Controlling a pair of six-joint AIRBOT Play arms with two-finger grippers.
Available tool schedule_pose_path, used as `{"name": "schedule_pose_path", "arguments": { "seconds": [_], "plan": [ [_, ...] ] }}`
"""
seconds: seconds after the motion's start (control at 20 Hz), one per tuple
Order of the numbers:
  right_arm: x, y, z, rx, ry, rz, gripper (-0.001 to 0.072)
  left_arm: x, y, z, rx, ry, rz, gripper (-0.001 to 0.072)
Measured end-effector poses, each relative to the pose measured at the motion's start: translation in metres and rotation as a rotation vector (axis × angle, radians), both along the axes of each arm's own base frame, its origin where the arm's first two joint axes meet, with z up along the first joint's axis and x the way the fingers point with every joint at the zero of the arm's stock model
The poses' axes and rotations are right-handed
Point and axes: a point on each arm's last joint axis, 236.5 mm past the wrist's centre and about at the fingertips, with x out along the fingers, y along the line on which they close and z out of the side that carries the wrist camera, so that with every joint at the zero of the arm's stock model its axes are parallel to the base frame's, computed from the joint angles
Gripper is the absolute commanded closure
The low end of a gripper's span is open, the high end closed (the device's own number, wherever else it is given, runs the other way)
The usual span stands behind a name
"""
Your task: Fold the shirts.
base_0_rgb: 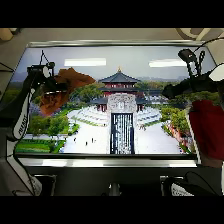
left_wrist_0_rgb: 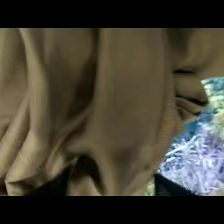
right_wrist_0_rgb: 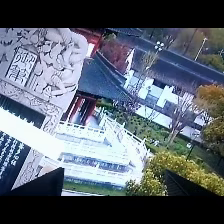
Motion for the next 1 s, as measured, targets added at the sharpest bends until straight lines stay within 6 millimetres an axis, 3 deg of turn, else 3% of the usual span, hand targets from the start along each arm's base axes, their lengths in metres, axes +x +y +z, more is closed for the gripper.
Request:
{"name": "schedule_pose_path", "arguments": {
  "seconds": [0.05,0.15,0.25,0.35,0.45,0.6,0.7,0.75,0.85,1.0],
  "plan": [
    [-0.001,0.002,0.001,0.009,0.001,0.004,0.0046,-0.002,0.003,-0.006,0.0,0.017,0.01,0.0681],
    [-0.003,0.006,0.008,0.016,-0.013,0.022,0.0092,-0.003,0.005,-0.005,-0.005,0.032,0.023,0.0681],
    [-0.003,0.006,0.025,-0.006,-0.066,0.056,0.0092,-0.002,0.0,0.019,-0.017,0.008,-0.025,0.0681],
    [0.0,0.0,0.056,-0.061,-0.167,0.075,0.0093,0.002,-0.016,0.073,-0.039,-0.082,-0.134,0.0681],
    [0.001,-0.009,0.099,-0.125,-0.284,0.065,0.0093,-0.003,-0.046,0.149,-0.077,-0.225,-0.248,0.0681],
    [-0.016,-0.021,0.163,-0.183,-0.418,0.011,0.0093,-0.039,-0.111,0.279,-0.157,-0.498,-0.417,0.0681],
    [-0.04,-0.025,0.197,-0.2,-0.478,-0.024,0.0093,-0.078,-0.162,0.335,-0.228,-0.624,-0.523,0.0681],
    [-0.052,-0.026,0.209,-0.203,-0.502,-0.039,0.0093,-0.096,-0.188,0.352,-0.268,-0.664,-0.57,0.0681],
    [-0.075,-0.029,0.234,-0.213,-0.555,-0.074,0.0093,-0.13,-0.249,0.359,-0.354,-0.686,-0.676,0.0681],
    [-0.109,-0.038,0.262,-0.233,-0.619,-0.143,0.0093,-0.18,-0.349,0.328,-0.465,-0.643,-0.846,0.068]
  ]
}}
